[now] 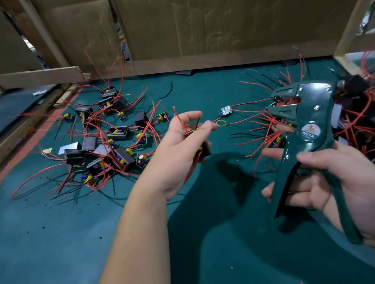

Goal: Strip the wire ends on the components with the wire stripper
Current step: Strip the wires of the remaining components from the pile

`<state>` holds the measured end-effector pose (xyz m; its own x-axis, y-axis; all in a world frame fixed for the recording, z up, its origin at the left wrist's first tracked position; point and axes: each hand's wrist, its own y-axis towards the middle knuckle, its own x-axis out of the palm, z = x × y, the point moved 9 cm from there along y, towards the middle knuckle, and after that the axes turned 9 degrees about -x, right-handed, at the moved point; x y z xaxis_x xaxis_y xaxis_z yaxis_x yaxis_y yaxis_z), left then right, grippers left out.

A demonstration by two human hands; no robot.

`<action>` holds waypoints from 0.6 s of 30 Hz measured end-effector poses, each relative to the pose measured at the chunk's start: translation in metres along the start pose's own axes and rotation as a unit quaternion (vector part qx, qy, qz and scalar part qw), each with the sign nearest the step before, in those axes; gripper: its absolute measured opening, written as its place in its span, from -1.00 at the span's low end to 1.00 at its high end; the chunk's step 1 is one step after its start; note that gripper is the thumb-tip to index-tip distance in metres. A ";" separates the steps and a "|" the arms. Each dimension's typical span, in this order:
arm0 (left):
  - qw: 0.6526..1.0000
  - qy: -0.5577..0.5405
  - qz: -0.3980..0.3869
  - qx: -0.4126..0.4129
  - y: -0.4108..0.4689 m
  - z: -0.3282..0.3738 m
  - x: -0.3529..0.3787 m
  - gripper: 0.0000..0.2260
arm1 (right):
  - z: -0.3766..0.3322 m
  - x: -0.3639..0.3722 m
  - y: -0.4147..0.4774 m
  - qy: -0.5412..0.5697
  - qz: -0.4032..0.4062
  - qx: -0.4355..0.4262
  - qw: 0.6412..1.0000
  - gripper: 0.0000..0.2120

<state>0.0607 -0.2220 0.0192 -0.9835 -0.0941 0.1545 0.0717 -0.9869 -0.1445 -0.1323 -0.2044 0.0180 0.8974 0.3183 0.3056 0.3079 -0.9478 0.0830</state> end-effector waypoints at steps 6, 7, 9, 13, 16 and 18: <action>0.993 -0.025 -0.111 -0.030 -0.010 0.001 0.021 -0.75 | -0.002 0.005 -0.001 0.071 -0.011 0.028 0.997 -0.39; 0.994 -0.009 -0.107 -0.029 -0.011 0.001 0.022 -0.77 | -0.002 0.009 -0.002 0.090 -0.025 0.040 0.995 -0.29; 0.995 0.003 -0.095 -0.030 -0.012 0.001 0.022 -0.79 | 0.000 0.017 -0.005 0.115 -0.052 0.061 0.990 -0.16; 0.997 -0.023 -0.073 -0.015 -0.010 0.005 0.019 -0.86 | 0.001 0.028 -0.008 0.156 -0.096 0.090 0.979 -0.23; 0.997 -0.023 -0.068 -0.010 -0.011 0.008 0.019 -0.80 | 0.007 0.033 -0.011 0.167 -0.120 0.127 0.970 -0.25; 0.998 -0.006 -0.062 -0.004 -0.011 0.010 0.019 -0.76 | 0.011 0.037 -0.013 0.172 -0.129 0.151 0.965 -0.23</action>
<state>0.0425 -0.2137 0.0334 -0.9827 0.0263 0.1832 -0.0511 -0.9899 -0.1323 -0.0997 -0.1805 0.0177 0.6370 0.4683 0.6123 0.6314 -0.7726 -0.0659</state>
